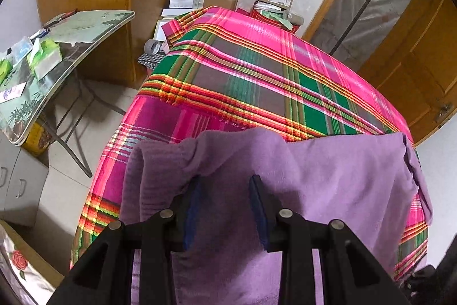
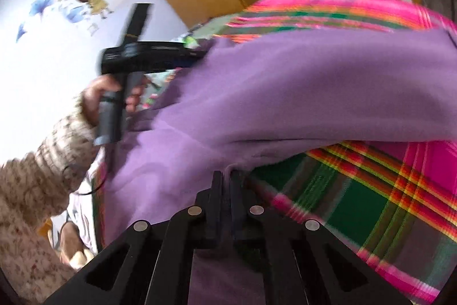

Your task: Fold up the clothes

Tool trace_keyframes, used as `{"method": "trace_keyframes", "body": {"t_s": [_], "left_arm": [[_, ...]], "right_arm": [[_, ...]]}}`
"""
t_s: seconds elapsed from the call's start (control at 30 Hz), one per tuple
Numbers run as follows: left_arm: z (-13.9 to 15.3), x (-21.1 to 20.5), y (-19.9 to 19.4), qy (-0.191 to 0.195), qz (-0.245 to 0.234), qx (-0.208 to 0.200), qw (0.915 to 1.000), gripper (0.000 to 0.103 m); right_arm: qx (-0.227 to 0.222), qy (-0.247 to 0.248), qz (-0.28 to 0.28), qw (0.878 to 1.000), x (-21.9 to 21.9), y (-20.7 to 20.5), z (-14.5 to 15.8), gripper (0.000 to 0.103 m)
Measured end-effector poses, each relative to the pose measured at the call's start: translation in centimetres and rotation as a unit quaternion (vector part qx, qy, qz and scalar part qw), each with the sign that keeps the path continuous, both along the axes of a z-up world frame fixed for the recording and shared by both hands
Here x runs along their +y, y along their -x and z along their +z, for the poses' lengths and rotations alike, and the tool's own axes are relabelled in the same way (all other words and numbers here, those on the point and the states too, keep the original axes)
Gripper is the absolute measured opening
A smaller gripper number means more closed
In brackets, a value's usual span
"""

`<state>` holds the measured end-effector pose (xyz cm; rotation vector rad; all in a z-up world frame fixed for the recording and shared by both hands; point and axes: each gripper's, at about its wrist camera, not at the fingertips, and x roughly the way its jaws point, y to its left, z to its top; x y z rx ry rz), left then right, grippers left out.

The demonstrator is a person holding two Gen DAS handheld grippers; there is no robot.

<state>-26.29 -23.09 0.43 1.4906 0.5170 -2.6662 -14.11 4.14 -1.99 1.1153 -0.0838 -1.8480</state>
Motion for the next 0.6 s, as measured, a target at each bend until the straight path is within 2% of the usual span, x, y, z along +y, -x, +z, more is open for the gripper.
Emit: {"method": "trace_keyframes", "body": {"t_s": [0.1,0.2,0.27,0.33,0.4,0.43,0.5,0.6], "left_arm": [[-0.1,0.2,0.2,0.003,0.003,0.002,1.0000,0.034],[0.0,0.6,0.1,0.016,0.003,-0.001,0.9999,0.034],[0.3,0.8,-0.2,0.012,0.005,0.001,0.9999,0.034],[1.6,1.9,-1.2,0.029,-0.004,0.022,0.9993,0.034],[3.1,3.3,-2.4,0.059,-0.021,0.052,0.9967,0.034],[4.0,4.1,-3.1,0.073,-0.029,0.068,0.9946,0.034],[5.6,5.7,-4.4,0.075,-0.051,0.090,0.9918,0.034],[7.2,9.6,-5.8,0.071,-0.129,0.103,0.9837,0.034]], "right_arm": [[0.009,0.018,0.009,1.000,0.2,-0.9,0.7,0.005],[0.012,-0.001,0.014,1.000,-0.4,-1.0,0.1,0.005],[0.009,-0.010,0.018,1.000,-0.5,-0.9,-0.2,0.005],[0.007,-0.012,0.012,1.000,-0.5,-0.8,-0.2,0.009],[0.010,-0.011,-0.002,1.000,0.6,-0.5,0.2,0.015],[0.014,-0.011,-0.013,1.000,1.5,-0.4,0.5,0.023],[0.028,-0.020,-0.046,0.998,3.7,-0.3,1.0,0.033],[0.046,-0.034,-0.097,0.994,7.6,0.1,1.7,0.033]]}}
